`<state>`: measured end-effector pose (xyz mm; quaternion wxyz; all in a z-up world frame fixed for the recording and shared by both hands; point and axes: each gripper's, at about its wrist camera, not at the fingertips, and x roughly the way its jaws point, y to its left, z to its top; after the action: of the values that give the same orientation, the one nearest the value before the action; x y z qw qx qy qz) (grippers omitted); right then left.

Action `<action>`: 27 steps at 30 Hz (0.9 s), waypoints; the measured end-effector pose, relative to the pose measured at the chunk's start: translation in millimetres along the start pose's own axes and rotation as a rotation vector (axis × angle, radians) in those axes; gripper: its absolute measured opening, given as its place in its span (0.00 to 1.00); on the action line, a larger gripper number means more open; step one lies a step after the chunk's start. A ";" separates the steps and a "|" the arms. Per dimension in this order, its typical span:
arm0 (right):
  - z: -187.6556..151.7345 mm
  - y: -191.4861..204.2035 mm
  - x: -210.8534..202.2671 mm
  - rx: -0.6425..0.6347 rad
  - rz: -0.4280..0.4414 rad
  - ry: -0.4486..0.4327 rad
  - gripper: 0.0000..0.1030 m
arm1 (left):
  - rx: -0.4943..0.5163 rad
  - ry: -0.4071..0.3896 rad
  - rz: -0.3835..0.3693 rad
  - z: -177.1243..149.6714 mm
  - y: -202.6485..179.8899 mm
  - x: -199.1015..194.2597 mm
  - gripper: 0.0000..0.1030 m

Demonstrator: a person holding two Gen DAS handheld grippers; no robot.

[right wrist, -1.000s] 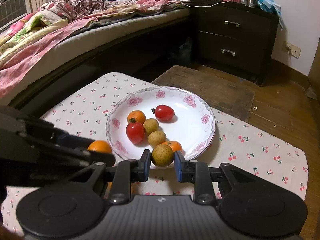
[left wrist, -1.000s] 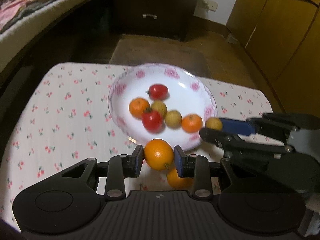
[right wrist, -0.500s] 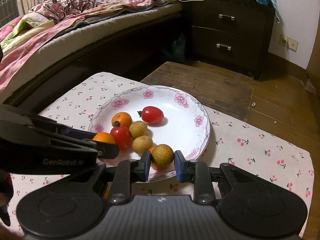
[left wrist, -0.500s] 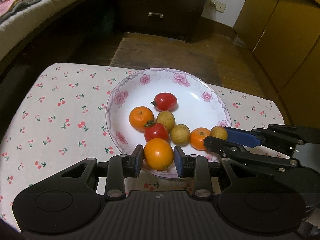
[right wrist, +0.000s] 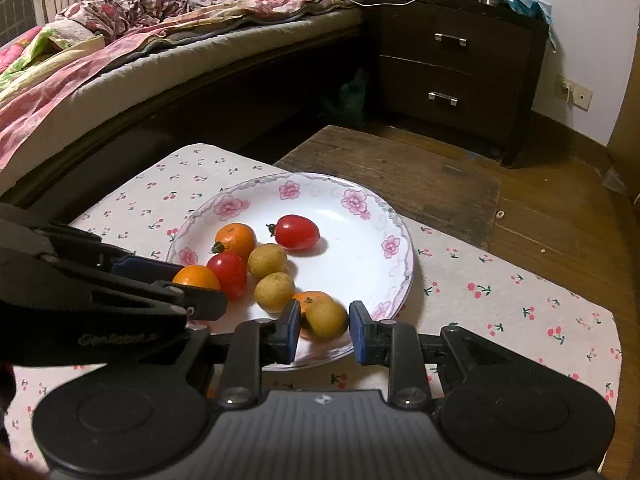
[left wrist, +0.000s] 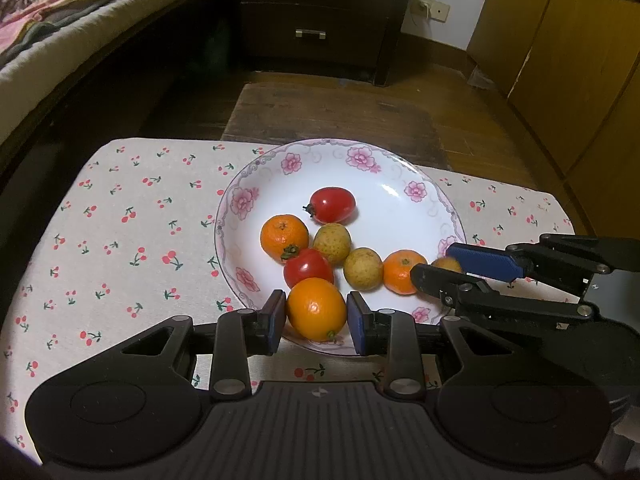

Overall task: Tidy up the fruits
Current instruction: 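Open the left tool to drop the mandarin while the right tool releases the pear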

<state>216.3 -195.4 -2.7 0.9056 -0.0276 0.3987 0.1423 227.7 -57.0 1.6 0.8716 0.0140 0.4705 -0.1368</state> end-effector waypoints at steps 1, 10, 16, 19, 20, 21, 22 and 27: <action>0.2 0.0 -0.5 0.001 -0.002 -0.003 0.34 | 0.003 -0.004 0.003 0.3 -0.3 -0.9 0.40; 1.1 -1.7 -5.8 0.006 -0.011 -0.021 0.36 | 0.016 -0.036 0.028 2.6 -2.3 -10.7 0.49; 2.3 -1.9 -11.2 0.013 -0.010 -0.035 0.38 | 0.020 -0.059 0.037 3.5 -3.3 -19.2 0.53; 1.3 -0.8 -17.1 0.011 -0.009 -0.043 0.39 | 0.023 -0.068 0.043 1.1 -2.5 -25.5 0.57; 0.8 -0.1 -20.6 0.011 -0.007 -0.048 0.40 | 0.021 -0.072 0.038 0.1 -1.9 -28.2 0.58; 0.5 0.6 -24.0 0.010 -0.007 -0.053 0.40 | 0.020 -0.076 0.034 -1.0 -2.0 -31.4 0.58; -0.1 2.0 -27.4 0.007 -0.005 -0.053 0.40 | 0.024 -0.078 0.032 -2.7 -2.6 -34.9 0.58; -10.5 10.9 -42.8 -0.019 0.004 -0.037 0.41 | 0.029 -0.082 0.017 -17.8 -2.1 -50.4 0.64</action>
<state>178.3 -196.8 22.1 0.9123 -0.0325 0.3804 0.1482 186.5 -44.9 33.4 0.8909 0.0250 0.4325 -0.1368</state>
